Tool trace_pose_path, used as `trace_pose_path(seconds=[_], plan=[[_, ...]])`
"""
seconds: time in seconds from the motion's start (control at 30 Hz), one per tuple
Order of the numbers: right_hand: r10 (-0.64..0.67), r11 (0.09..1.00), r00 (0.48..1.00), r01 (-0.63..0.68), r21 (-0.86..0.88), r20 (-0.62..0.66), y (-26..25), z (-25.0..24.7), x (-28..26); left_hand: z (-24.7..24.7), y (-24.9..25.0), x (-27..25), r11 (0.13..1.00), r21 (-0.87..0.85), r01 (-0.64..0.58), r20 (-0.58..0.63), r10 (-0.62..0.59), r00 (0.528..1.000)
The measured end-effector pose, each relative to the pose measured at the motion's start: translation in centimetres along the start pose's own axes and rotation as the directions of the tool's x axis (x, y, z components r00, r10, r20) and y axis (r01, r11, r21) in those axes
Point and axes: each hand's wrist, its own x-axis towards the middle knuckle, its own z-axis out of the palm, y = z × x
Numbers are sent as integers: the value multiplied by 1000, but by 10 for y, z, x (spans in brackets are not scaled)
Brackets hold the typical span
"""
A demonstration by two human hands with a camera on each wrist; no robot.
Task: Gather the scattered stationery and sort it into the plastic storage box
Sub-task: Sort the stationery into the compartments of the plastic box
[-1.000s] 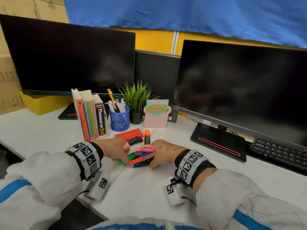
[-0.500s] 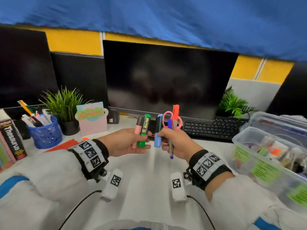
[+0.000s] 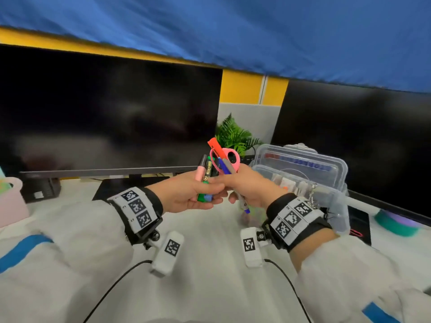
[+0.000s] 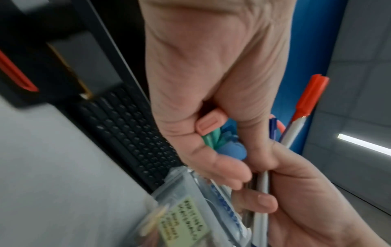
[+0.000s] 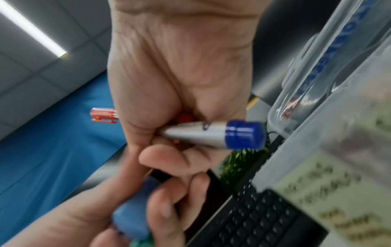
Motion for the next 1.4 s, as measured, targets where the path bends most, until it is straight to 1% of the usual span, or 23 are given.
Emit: trace_pose_path(seconds=[0.07, 0.13, 0.17, 0.23, 0.3, 0.43, 0.5, 0.53, 0.57, 0.6, 0.67, 0.77, 0.83, 0.87, 0.93, 0.97, 1.0, 1.03, 1.07, 1.13, 1.27, 1.33, 1.4], plan=[[20, 999, 998, -19, 31, -64, -2, -21, -4, 15, 12, 21, 997, 70, -23, 20, 21, 1000], [46, 993, 982, -25, 115, -184, 0, -39, -7, 28, 25, 43, 994, 95, -45, 10, 45, 999], [60, 988, 962, -18, 156, -267, 2, -49, -8, 35, 32, 55, 995, 81, -51, 8, 51, 999], [104, 971, 892, 4, 237, -440, 11, -68, -10, 49, 39, 78, 996, 50, -70, -16, 71, 997], [171, 951, 839, -3, 310, -516, 21, -84, -16, 64, 41, 100, 995, 74, -66, -72, 71, 995], [287, 886, 837, -47, 461, -466, 40, -103, -32, 101, 35, 132, 964, 264, -5, -170, 52, 984], [312, 859, 837, -46, 510, -450, 50, -109, -39, 121, 32, 136, 904, 418, 93, -231, 7, 973], [320, 847, 836, -43, 530, -445, 53, -111, -41, 129, 33, 131, 810, 576, 106, -218, 27, 976], [333, 833, 833, -40, 552, -442, 56, -113, -44, 132, 29, 129, 654, 754, 71, -183, 105, 977], [346, 816, 828, -34, 577, -440, 58, -115, -46, 132, 28, 133, 631, 769, 105, -206, 89, 974], [373, 784, 820, -28, 620, -435, 61, -117, -48, 130, 26, 150, 670, 731, 127, -223, 59, 973], [398, 736, 814, -7, 677, -424, 63, -117, -50, 125, 23, 158, 549, 827, 120, -197, 83, 977], [388, 711, 819, 26, 703, -422, 64, -117, -52, 125, 29, 154, 586, 805, 95, -204, 122, 971], [376, 706, 824, 41, 707, -424, 64, -116, -53, 126, 33, 151, 675, 734, 66, -245, 172, 954], [352, 713, 830, 62, 698, -433, 62, -115, -53, 129, 45, 146, 826, 546, -136, -269, 327, 906], [341, 722, 832, 66, 688, -438, 61, -114, -53, 133, 50, 143, 858, 458, -233, -215, 361, 907], [338, 733, 830, 65, 678, -444, 59, -113, -51, 139, 55, 137, 901, 347, -260, -186, 338, 923], [345, 741, 823, 57, 669, -452, 57, -112, -49, 144, 56, 132, 921, 304, -242, -136, 294, 946], [360, 744, 812, 46, 666, -459, 55, -110, -47, 150, 55, 126, 919, 319, -231, -64, 264, 962], [396, 736, 791, 31, 676, -467, 51, -108, -43, 155, 48, 124, 897, 356, -261, 15, 274, 962], [375, 713, 803, 69, 698, -462, 47, -106, -45, 155, 36, 128, 886, 312, -342, 0, 360, 933], [328, 731, 812, 106, 675, -483, 46, -109, -47, 153, 32, 129, 896, 219, -386, 3, 395, 919], [268, 774, 821, 127, 620, -504, 46, -111, -49, 151, 32, 129, 929, 49, -368, 0, 368, 930]])
